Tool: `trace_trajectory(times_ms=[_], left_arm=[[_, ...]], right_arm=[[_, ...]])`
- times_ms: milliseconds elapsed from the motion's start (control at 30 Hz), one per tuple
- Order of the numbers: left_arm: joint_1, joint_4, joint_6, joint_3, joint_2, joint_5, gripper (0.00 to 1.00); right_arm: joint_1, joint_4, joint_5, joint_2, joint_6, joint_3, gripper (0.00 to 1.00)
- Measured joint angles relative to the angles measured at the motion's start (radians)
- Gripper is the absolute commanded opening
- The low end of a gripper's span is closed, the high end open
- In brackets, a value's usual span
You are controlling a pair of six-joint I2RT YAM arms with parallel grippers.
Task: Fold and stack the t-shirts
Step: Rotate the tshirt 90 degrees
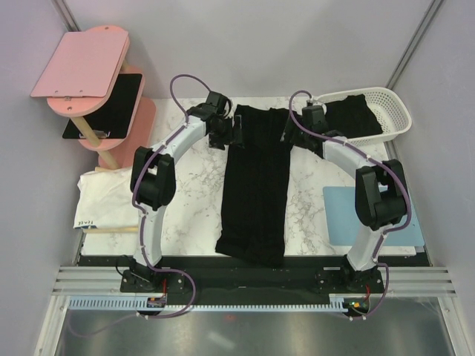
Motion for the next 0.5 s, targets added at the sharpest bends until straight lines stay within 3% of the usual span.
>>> trace_trajectory(times_ms=[33,400,467,500], left_arm=[[0.001,0.008,0.000,0.019,0.017,0.011,0.82],[0.046,0.056,-0.022,0.116,0.136,0.022,0.78],[0.055,0.056,-0.023,0.117,0.148,0.022,0.77],[0.060,0.056,-0.023,0.118,0.154,0.022,0.70]], right_arm=[[-0.015,0.018,-0.019,0.027,-0.006,0.029,0.82],[-0.102,0.117,-0.140,0.359,-0.040,0.275,0.81],[-0.103,0.112,-0.145,0.395,-0.040,0.298,0.76],[-0.103,0.111,-0.145,0.407,-0.042,0.309,0.72]])
